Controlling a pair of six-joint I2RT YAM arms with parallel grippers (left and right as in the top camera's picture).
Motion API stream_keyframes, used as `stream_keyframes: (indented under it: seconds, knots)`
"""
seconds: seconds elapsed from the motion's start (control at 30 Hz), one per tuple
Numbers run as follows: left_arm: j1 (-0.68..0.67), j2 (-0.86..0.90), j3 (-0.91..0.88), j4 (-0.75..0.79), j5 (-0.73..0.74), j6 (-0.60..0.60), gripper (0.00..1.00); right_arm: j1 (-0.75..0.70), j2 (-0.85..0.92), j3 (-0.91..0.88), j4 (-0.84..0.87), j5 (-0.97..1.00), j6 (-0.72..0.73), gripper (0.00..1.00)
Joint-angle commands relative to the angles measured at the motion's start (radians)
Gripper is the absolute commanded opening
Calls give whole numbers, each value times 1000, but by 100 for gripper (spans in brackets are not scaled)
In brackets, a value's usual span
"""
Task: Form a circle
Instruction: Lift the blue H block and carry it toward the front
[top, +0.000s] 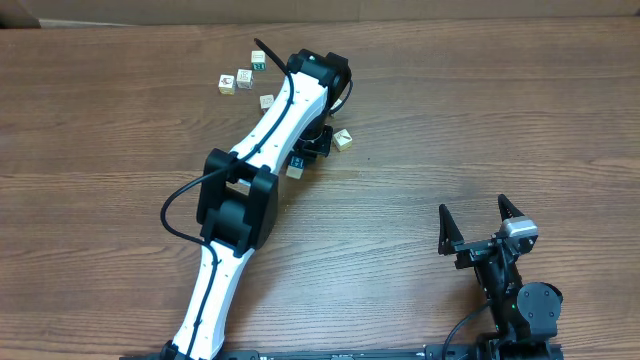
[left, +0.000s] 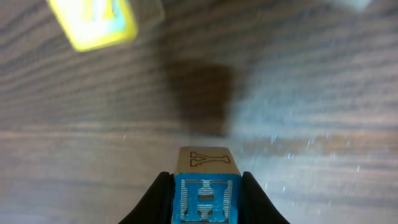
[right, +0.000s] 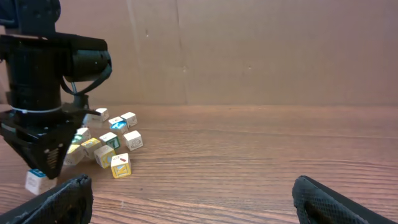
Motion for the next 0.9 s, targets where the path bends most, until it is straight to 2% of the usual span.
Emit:
stream_keyframes:
  seconds: [0.0,0.17,0.37,0.5,0.63,0.7,0.87]
  knots:
    - [-4,-103,-1,-37,8,8,4,-2,-8,-10,5,8,-1,100]
    - [-6,-173,-1,-114,9,-20,4,-2,-8,-10,5,7,-1,100]
    - [-20,-271,-37,-122,21,-18,4,-2,-8,-10,5,8,-1,100]
    - [-29,-387,-157,-121,15,-44,4,-2,-8,-10,5,8,-1,100]
    - [-29,-511,-322,-115,-40,-138,5,-2,-8,-10,5,8,-1,100]
    - [-29,-573,-415,-71,-49,-177,5,-2,-8,-10,5,8,-1,100]
    - [-29,-676,-618,169,-38,-188,4,-2,-8,-10,5,8,-1,100]
